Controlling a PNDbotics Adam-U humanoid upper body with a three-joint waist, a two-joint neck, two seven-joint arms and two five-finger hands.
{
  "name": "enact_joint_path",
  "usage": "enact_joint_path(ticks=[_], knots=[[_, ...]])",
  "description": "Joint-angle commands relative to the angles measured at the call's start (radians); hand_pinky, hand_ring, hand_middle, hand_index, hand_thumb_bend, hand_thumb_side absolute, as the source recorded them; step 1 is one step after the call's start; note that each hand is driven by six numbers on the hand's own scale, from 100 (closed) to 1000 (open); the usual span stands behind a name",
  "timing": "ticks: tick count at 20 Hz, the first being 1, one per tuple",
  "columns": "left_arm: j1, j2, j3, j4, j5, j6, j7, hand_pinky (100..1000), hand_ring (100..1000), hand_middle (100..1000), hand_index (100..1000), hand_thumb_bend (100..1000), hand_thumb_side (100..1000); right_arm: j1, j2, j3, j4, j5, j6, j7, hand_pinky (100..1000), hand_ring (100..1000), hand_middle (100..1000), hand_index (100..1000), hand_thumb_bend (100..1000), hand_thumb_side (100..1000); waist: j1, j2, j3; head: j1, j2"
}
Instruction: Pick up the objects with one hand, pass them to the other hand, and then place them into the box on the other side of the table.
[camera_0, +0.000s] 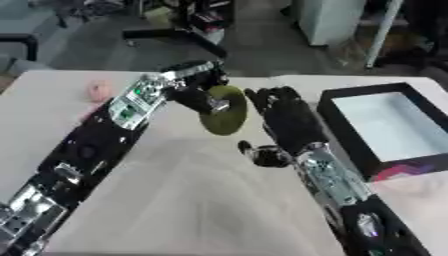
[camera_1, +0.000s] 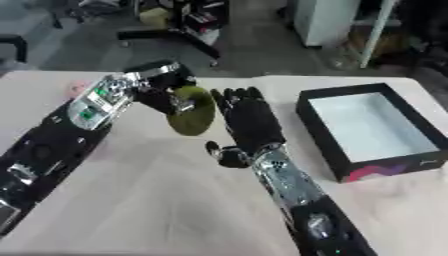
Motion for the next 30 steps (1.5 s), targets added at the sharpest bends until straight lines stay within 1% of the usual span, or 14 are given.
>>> enact_joint_path(ticks=[1, 10, 15, 17, 18, 19, 20, 21, 23, 25, 26, 28, 29, 30], knots=[[-0.034, 0.007, 0.001, -0.029, 0.017, 0.006, -0.005, 430, 264, 250, 295, 140, 100, -0.022, 0.012, 0.000, -0.002, 0.012, 0.016, -0.029, 813, 788, 722, 927, 500, 446, 0.004, -0.010, -0.002, 0.001, 0.005], [-0.043, 0.001, -0.009, -0.036, 0.027, 0.011, -0.015, 431, 264, 249, 304, 144, 100, -0.029, 0.029, 0.009, 0.027, 0.014, 0.035, -0.083, 792, 769, 690, 906, 487, 430, 0.006, -0.010, -0.007, 0.001, 0.005], [-0.048, -0.004, -0.012, -0.039, 0.030, 0.012, -0.019, 432, 264, 249, 305, 146, 100, -0.031, 0.037, 0.008, 0.040, 0.021, 0.053, -0.116, 767, 748, 648, 880, 455, 408, 0.007, -0.010, -0.007, 0.003, 0.005], [-0.049, -0.006, -0.013, -0.040, 0.030, 0.013, -0.020, 433, 264, 249, 306, 148, 100, -0.030, 0.039, 0.007, 0.046, 0.023, 0.067, -0.137, 743, 728, 611, 857, 369, 357, 0.007, -0.010, -0.007, 0.002, 0.005], [-0.049, -0.006, -0.014, -0.040, 0.030, 0.014, -0.021, 433, 264, 250, 306, 149, 100, -0.030, 0.040, 0.007, 0.049, 0.022, 0.075, -0.149, 726, 716, 589, 835, 289, 326, 0.007, -0.010, -0.007, 0.002, 0.005], [-0.049, -0.007, -0.014, -0.040, 0.031, 0.015, -0.021, 433, 265, 250, 306, 149, 100, -0.030, 0.041, 0.007, 0.053, 0.020, 0.083, -0.161, 726, 716, 589, 835, 292, 326, 0.007, -0.010, -0.007, 0.002, 0.005], [-0.049, -0.008, -0.014, -0.040, 0.031, 0.015, -0.021, 434, 265, 250, 307, 151, 100, -0.030, 0.042, 0.006, 0.055, 0.016, 0.093, -0.179, 696, 694, 557, 797, 128, 279, 0.007, -0.010, -0.007, 0.003, 0.005], [-0.050, -0.009, -0.014, -0.041, 0.031, 0.016, -0.022, 435, 265, 250, 308, 151, 100, -0.029, 0.043, 0.006, 0.057, 0.009, 0.103, -0.199, 688, 687, 547, 783, 100, 257, 0.007, -0.010, -0.006, 0.003, 0.005], [-0.051, -0.010, -0.015, -0.041, 0.030, 0.017, -0.023, 442, 267, 251, 309, 154, 100, -0.028, 0.044, 0.005, 0.061, -0.009, 0.125, -0.247, 641, 653, 502, 718, 100, 175, 0.006, -0.010, -0.006, 0.004, 0.005], [-0.051, -0.011, -0.014, -0.040, 0.029, 0.018, -0.023, 448, 269, 252, 310, 157, 100, -0.027, 0.045, 0.005, 0.068, -0.032, 0.143, -0.298, 621, 637, 485, 689, 100, 142, 0.006, -0.010, -0.006, 0.005, 0.005], [-0.051, -0.011, -0.014, -0.039, 0.028, 0.018, -0.023, 460, 275, 257, 315, 147, 100, -0.027, 0.046, 0.005, 0.071, -0.046, 0.149, -0.323, 596, 619, 465, 652, 100, 100, 0.006, -0.010, -0.006, 0.005, 0.005], [-0.051, -0.011, -0.014, -0.037, 0.028, 0.016, -0.028, 476, 283, 264, 323, 142, 100, -0.027, 0.047, 0.005, 0.077, -0.078, 0.156, -0.378, 560, 591, 432, 571, 100, 125, 0.006, -0.010, -0.007, 0.006, 0.005], [-0.050, -0.011, -0.013, -0.035, 0.028, 0.016, -0.031, 477, 284, 265, 324, 142, 100, -0.027, 0.047, 0.005, 0.080, -0.094, 0.157, -0.407, 558, 589, 430, 563, 100, 126, 0.006, -0.010, -0.007, 0.007, 0.005], [-0.050, -0.011, -0.013, -0.034, 0.029, 0.014, -0.034, 489, 294, 275, 335, 143, 100, -0.026, 0.047, 0.005, 0.084, -0.107, 0.155, -0.431, 544, 578, 418, 501, 100, 134, 0.006, -0.010, -0.007, 0.008, 0.005]])
